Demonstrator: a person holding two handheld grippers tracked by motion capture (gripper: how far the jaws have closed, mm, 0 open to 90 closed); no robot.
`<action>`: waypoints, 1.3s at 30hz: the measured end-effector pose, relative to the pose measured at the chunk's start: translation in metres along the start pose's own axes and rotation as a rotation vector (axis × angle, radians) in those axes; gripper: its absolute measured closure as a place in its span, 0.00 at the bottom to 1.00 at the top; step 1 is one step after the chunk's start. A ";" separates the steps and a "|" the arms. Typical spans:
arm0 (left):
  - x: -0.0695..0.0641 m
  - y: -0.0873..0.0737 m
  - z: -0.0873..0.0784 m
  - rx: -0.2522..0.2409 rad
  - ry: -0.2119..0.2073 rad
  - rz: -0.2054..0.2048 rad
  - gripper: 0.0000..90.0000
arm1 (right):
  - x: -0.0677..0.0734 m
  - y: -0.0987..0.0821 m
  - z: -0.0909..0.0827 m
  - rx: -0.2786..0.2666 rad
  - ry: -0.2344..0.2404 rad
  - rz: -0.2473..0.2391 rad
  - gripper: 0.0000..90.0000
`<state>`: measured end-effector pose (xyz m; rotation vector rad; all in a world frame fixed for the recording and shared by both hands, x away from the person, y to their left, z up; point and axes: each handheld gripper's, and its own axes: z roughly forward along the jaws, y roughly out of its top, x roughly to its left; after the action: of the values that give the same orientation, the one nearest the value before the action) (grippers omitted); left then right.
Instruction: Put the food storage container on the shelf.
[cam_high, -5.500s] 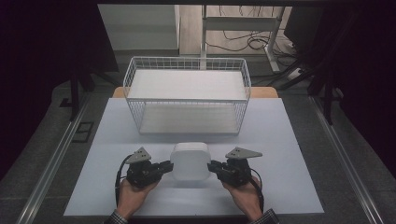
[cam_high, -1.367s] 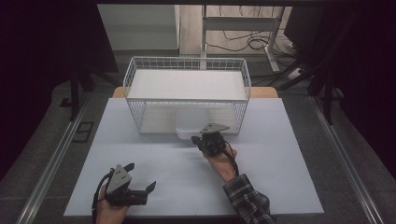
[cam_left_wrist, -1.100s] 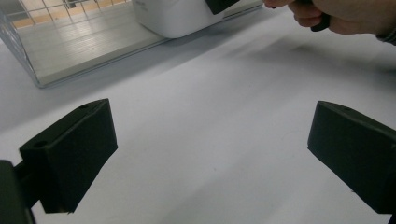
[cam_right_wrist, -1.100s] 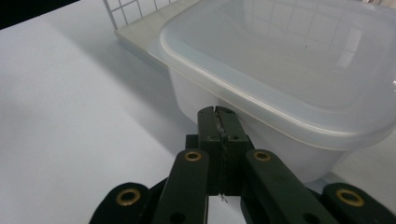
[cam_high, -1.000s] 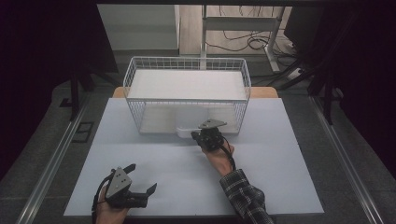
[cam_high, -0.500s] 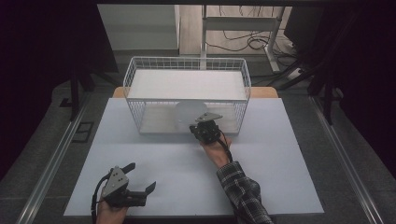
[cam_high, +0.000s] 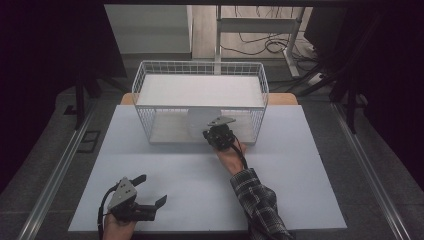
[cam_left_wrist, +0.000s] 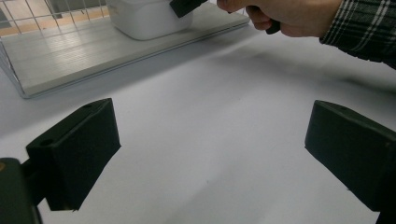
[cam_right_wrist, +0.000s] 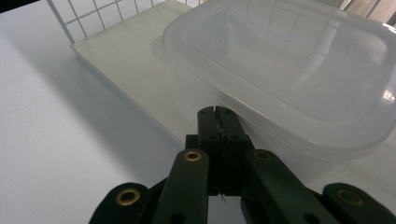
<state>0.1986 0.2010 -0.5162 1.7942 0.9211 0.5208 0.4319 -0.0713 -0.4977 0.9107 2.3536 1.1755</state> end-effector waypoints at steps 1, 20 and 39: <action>0.000 0.000 0.000 0.001 0.002 0.001 0.03 | 0.000 0.000 -0.001 -0.001 0.004 0.002 0.97; 0.000 -0.002 0.007 0.097 0.016 0.001 0.03 | 0.017 0.000 -0.023 -0.011 0.079 0.031 0.40; -0.001 -0.004 0.014 0.162 -0.001 0.004 0.02 | 0.027 -0.012 -0.050 -0.029 0.121 0.023 0.10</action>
<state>0.2065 0.1924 -0.5250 1.9414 0.9824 0.4587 0.3793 -0.0872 -0.4781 0.8815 2.4194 1.3045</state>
